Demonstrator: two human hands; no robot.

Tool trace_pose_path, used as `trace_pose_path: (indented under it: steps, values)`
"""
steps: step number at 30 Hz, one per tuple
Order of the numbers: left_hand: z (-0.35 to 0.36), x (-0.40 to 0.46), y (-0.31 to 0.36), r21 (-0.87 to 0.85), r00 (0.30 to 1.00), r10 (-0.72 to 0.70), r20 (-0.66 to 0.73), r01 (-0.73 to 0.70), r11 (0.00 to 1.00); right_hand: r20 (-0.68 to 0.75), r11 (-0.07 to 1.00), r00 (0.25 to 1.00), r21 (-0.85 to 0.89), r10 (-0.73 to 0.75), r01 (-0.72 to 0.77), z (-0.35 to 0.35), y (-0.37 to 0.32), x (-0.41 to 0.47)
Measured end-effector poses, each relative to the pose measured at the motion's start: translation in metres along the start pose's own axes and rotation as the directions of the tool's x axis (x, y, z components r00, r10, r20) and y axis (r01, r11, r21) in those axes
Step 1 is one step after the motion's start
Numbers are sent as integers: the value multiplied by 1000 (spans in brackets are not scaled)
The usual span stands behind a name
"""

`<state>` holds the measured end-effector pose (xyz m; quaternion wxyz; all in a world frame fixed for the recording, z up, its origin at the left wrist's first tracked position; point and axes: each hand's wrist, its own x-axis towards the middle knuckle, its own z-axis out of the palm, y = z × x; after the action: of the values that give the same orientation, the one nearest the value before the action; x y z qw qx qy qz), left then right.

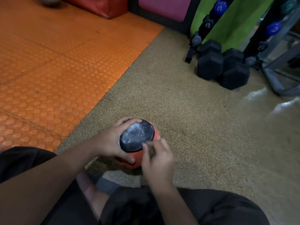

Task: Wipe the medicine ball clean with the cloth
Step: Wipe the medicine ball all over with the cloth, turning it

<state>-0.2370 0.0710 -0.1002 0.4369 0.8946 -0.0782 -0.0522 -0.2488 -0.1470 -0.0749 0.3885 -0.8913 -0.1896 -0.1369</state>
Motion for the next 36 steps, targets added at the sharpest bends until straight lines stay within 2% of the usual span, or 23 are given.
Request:
trace_pose_path:
  steps: [2,4,6,9,11,14,17,19,22,24,28,30,32,34,36]
  values:
    - [-1,-2,1,20,1000,6,11,-6,1000,-65,992,991,-47,118,-121,3,10,36]
    - [-1,-4,3,64,999,16,39,-18,998,-67,977,977,-44,204,-208,4,20,60]
    - [-3,-3,4,71,999,17,49,-20,997,-69,980,980,-50,189,-192,4,14,49]
    - [-4,-1,1,23,999,27,37,-28,999,9,998,998,-21,60,-59,-2,-7,-5]
    - [-3,0,2,32,999,29,31,-29,999,32,1000,999,4,23,-23,-4,-5,-13]
    - [-1,0,5,45,1000,17,26,-18,999,-34,992,992,-29,120,-121,0,12,33]
    - [-1,-1,5,59,999,12,32,-14,998,-38,969,976,-118,212,-216,3,17,57]
    - [-2,-1,3,37,1000,10,22,-11,999,-52,980,988,-128,148,-153,6,10,34]
    - [-2,2,0,17,1000,7,16,-7,1000,17,999,1000,-52,15,-14,2,-2,-15]
    - [-1,3,0,1,1000,5,15,-5,1000,29,998,999,-61,-25,26,2,2,-11]
    - [0,0,-1,16,1000,3,-15,-3,1000,-16,983,991,-130,130,-131,6,14,40]
    - [0,0,-1,22,1000,-1,-8,1,1000,-55,979,988,-141,143,-150,8,14,39]
    - [0,2,-1,26,1000,8,-13,-8,1000,-41,991,999,-134,21,-27,8,4,10]
    - [0,2,-2,20,1000,15,-25,-14,1000,42,985,992,-123,-120,124,5,-7,-21]
    - [2,3,-3,9,1000,19,-25,-19,1000,68,974,983,-144,-168,176,5,-3,-18]
